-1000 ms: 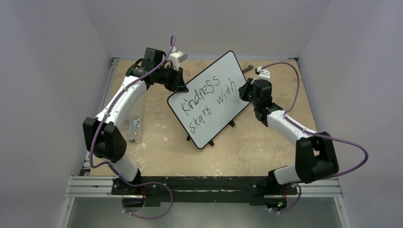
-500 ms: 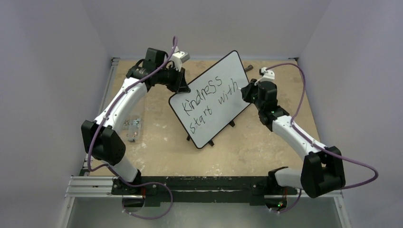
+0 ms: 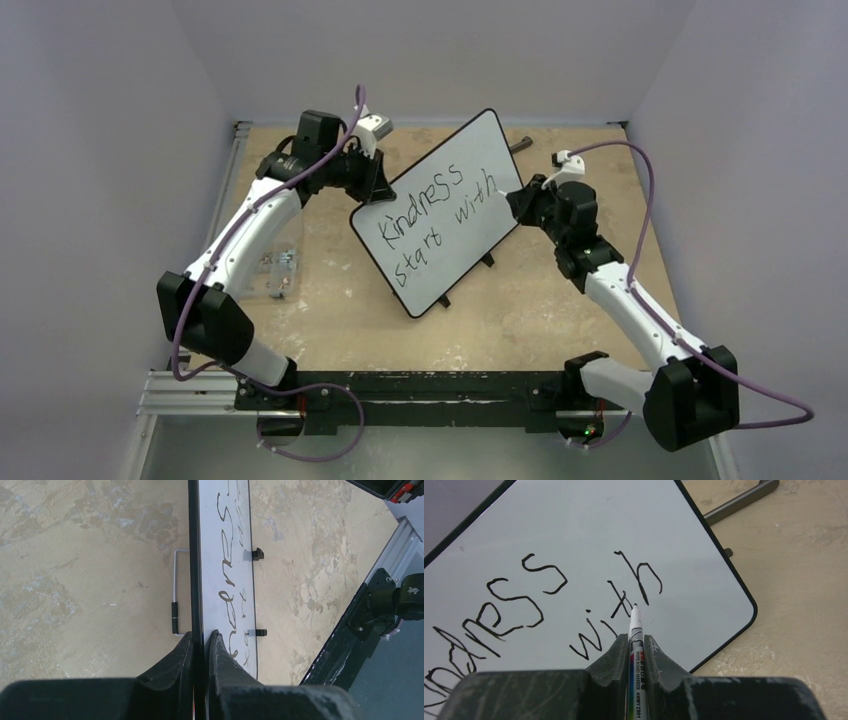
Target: Write a sentence on the whiteboard
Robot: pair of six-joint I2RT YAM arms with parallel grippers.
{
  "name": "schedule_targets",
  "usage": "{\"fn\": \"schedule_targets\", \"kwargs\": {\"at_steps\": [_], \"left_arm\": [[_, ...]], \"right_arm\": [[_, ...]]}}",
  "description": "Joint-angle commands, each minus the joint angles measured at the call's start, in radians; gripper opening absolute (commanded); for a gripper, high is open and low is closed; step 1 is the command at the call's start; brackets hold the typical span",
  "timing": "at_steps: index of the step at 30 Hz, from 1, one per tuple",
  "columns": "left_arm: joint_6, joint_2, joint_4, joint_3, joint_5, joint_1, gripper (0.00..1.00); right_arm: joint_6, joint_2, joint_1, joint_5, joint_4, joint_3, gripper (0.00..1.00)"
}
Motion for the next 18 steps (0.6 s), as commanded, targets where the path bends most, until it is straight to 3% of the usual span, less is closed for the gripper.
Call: {"fn": "schedule_targets", "kwargs": {"at_steps": [1,12,18], "left_arm": [[0.091,-0.023,-0.066,-0.067,-0.069,-0.031,0.0],[0.078,-0.039,-0.027,-0.1,-0.095,-0.032,0.0],[0.077,-0.026,-0.028,-0.099,-0.137,-0.032,0.0]], "right_arm": [[-0.007,-0.054,0.003,-0.111,-0.007,-0.026,0.0],[-0.002,-0.08,0.017,-0.377,0.005,-0.082,0.0],[-0.003,-0.091,0.102,-0.386,0.026,-0.132,0.0]]}}
